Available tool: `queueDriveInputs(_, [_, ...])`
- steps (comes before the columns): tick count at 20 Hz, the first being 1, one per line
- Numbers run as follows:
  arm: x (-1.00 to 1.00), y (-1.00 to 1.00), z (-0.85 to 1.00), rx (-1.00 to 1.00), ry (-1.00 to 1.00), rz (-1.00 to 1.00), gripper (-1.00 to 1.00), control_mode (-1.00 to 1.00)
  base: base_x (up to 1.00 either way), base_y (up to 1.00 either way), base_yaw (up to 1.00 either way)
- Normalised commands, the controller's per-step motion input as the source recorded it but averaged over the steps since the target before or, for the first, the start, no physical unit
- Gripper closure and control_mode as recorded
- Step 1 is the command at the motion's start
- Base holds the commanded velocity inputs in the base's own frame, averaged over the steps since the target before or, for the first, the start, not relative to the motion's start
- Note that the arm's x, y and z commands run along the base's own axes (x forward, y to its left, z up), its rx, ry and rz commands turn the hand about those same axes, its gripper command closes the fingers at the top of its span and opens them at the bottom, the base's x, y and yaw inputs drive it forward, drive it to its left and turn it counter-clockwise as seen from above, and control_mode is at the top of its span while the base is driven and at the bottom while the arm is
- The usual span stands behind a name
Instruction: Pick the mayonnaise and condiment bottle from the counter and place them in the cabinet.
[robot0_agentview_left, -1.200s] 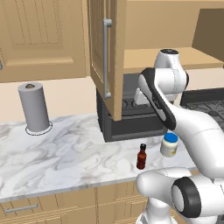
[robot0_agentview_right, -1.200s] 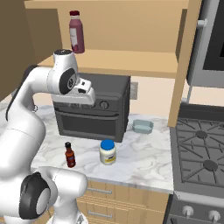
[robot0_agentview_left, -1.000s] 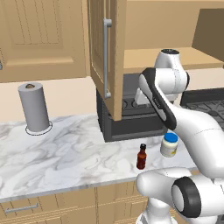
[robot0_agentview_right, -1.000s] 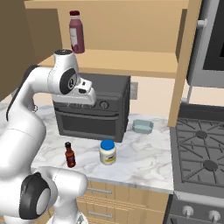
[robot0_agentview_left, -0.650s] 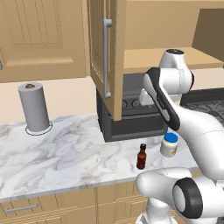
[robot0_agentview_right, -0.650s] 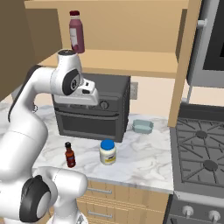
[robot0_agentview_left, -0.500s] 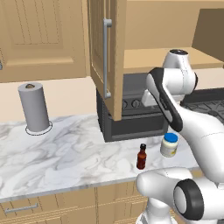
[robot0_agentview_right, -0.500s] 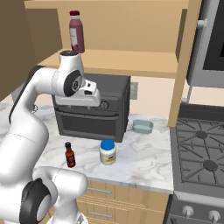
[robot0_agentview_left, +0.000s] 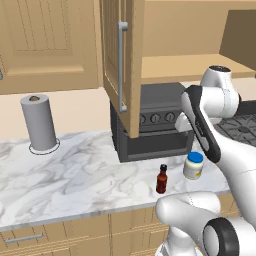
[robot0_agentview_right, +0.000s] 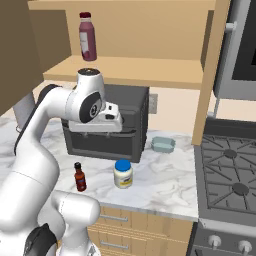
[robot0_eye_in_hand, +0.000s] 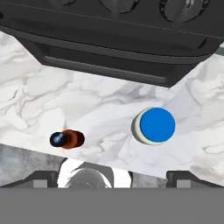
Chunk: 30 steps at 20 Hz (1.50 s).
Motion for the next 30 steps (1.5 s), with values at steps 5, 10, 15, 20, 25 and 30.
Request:
queueDriveInputs(5, [-0.21, -0.27, -0.38, 0.00, 0.00, 0.05, -1.00, -1.00, 0.00, 0.00, 0.00])
queueDriveInputs(10, [-0.06, -0.26, -0.33, 0.00, 0.00, 0.03, -1.00, -1.00, 0.00, 0.00, 0.00])
queueDriveInputs(15, [-0.01, -0.22, -0.31, 0.00, 0.00, 0.03, -1.00, -1.00, 0.00, 0.00, 0.00])
queueDriveInputs(20, [0.00, -0.17, -0.29, 0.00, 0.00, 0.02, -1.00, -1.00, 0.00, 0.00, 0.00])
queueDriveInputs(25, [0.00, -0.10, -0.32, 0.00, 0.00, 0.00, -1.00, -1.00, 0.00, 0.00, 0.00])
queueDriveInputs(30, [0.00, -0.05, -0.28, 0.00, 0.00, 0.00, -1.00, -1.00, 0.00, 0.00, 0.00])
